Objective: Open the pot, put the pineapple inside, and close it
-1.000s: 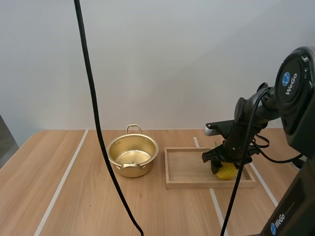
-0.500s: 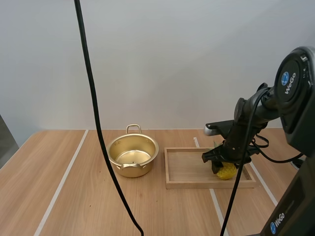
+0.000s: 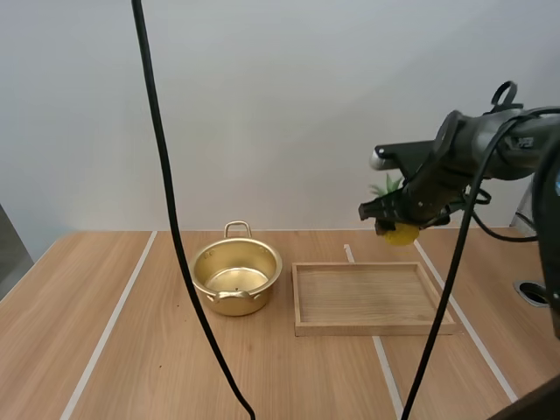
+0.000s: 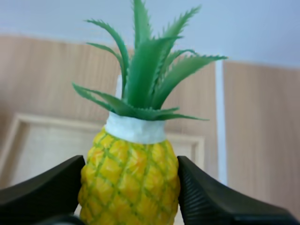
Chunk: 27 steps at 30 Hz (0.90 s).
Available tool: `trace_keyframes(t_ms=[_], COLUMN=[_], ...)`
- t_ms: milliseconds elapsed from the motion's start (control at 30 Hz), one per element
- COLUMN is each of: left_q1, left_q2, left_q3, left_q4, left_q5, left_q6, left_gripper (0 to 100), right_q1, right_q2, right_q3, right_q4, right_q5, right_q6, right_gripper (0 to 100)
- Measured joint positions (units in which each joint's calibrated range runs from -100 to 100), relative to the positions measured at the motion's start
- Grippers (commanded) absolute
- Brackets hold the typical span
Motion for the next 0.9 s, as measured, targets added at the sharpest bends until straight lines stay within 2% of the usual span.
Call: trace_keyframes(t_ms=[200,400,567,900], left_q1=[0.0,0.0,0.0,0.0], left_q2=[0.0,0.0,0.0,0.0], left_q3=[0.0,0.0,0.0,0.0], left_q4=[0.0,0.0,0.0,0.0], left_q5=[0.0,0.0,0.0,0.0], left_q6=[0.0,0.0,0.0,0.0], left_gripper=[0,0,0,0], right_q1=[0.0,0.0,0.0,0.0], right_q2=[-7.2,-13.2,-16.9,-18.5], right_q3=[-5.8,-9.1,-9.4,-9.4], right_q4=[1.8,6.4,11.1,16.7], right_q5=[-0.3,-0.2,0.0,4.1], right_q6=[0.0,-2.3,-5.2,-6.3], right_gripper=[0,0,0,0])
